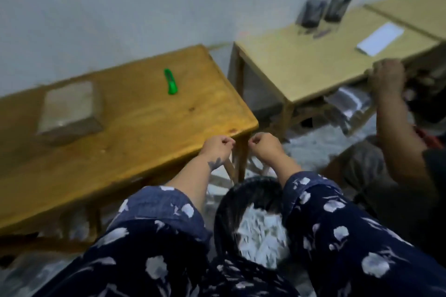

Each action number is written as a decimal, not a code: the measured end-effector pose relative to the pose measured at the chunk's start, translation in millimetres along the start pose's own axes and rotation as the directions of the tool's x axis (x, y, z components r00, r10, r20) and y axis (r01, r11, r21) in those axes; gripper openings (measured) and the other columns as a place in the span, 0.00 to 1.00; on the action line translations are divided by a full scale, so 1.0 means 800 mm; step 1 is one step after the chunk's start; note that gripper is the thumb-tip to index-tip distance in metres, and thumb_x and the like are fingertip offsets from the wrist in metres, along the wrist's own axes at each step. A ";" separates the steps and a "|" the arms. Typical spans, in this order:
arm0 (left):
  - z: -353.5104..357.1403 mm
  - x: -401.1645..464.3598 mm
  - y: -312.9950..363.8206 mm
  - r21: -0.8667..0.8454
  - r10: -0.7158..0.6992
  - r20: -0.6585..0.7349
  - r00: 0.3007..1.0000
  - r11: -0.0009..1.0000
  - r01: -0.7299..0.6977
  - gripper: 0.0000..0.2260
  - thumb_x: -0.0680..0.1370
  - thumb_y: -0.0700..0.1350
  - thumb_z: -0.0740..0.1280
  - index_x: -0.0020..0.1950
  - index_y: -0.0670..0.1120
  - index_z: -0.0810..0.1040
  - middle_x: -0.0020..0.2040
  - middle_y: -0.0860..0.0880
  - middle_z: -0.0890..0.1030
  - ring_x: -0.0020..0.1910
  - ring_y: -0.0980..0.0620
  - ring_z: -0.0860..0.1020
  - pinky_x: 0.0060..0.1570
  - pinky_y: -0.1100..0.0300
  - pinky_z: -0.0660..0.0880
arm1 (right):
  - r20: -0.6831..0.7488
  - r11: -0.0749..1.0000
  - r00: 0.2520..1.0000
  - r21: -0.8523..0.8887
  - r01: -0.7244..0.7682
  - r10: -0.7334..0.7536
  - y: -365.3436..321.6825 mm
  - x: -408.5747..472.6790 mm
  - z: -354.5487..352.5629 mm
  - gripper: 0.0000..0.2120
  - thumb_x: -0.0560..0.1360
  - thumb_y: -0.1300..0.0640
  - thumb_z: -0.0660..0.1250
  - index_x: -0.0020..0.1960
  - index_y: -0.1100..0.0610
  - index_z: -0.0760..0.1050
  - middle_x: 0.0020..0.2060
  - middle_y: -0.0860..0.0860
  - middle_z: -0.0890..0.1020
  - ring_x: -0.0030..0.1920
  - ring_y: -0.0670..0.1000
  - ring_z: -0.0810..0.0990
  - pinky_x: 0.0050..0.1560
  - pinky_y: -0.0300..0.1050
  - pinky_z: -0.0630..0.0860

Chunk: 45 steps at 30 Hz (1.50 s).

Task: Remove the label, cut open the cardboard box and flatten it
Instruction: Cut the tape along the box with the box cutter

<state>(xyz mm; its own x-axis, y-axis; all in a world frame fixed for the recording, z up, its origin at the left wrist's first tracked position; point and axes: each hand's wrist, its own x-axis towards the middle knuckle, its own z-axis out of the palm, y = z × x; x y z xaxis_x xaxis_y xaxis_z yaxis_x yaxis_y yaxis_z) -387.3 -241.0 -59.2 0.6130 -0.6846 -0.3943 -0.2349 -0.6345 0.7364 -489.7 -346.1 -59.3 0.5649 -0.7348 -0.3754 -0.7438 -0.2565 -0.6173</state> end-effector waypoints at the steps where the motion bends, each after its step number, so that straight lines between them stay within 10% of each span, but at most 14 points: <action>1: -0.023 -0.002 0.003 0.000 0.008 -0.040 0.999 1.000 -0.008 0.10 0.80 0.43 0.60 0.42 0.53 0.77 0.51 0.45 0.83 0.46 0.46 0.79 0.51 0.53 0.77 | -0.003 0.999 0.999 -0.009 0.047 -0.047 -0.025 0.001 -0.004 0.08 0.77 0.54 0.62 0.48 0.55 0.79 0.49 0.56 0.82 0.52 0.58 0.79 0.49 0.47 0.73; 15: -0.274 -0.010 -0.082 -0.020 -0.061 -0.461 0.885 0.998 0.059 0.10 0.80 0.45 0.60 0.53 0.51 0.80 0.52 0.50 0.80 0.47 0.52 0.76 0.44 0.61 0.71 | 0.148 0.919 0.924 -0.128 0.372 -0.353 -0.290 0.031 0.093 0.10 0.78 0.55 0.62 0.52 0.57 0.79 0.47 0.56 0.82 0.42 0.53 0.75 0.42 0.43 0.70; 22: -0.387 0.037 -0.154 0.084 -0.042 -0.553 0.832 0.991 0.106 0.09 0.80 0.47 0.59 0.48 0.61 0.75 0.58 0.54 0.80 0.57 0.50 0.76 0.58 0.48 0.74 | 0.130 0.931 0.947 -0.188 0.313 -0.292 -0.370 0.087 0.155 0.09 0.78 0.54 0.61 0.53 0.55 0.78 0.44 0.54 0.81 0.42 0.54 0.76 0.42 0.44 0.72; 31: -0.447 0.088 -0.234 0.446 0.045 -0.478 0.877 0.872 0.199 0.22 0.82 0.54 0.51 0.76 0.53 0.59 0.77 0.52 0.59 0.76 0.50 0.55 0.73 0.46 0.52 | -0.044 0.970 0.989 -0.207 0.127 -0.138 -0.384 0.142 0.205 0.06 0.76 0.56 0.61 0.44 0.48 0.76 0.51 0.54 0.82 0.53 0.56 0.79 0.55 0.53 0.77; 45: -0.434 0.151 -0.225 0.511 0.126 -0.522 0.844 0.838 0.191 0.22 0.82 0.55 0.47 0.76 0.57 0.55 0.78 0.56 0.54 0.77 0.54 0.49 0.73 0.45 0.47 | -0.237 0.985 0.971 -0.171 -0.026 -0.015 -0.359 0.237 0.189 0.24 0.76 0.59 0.64 0.71 0.56 0.64 0.66 0.58 0.69 0.67 0.59 0.67 0.65 0.55 0.69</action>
<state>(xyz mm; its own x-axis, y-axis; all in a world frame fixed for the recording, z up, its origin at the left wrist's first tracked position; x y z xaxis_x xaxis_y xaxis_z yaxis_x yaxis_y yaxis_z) -9.2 -84.8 -48.4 0.8812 -0.4705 0.0471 -0.4655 -0.8456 0.2614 -114.9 -316.5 -57.6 0.4755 -0.8586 -0.1915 -0.8085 -0.3408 -0.4797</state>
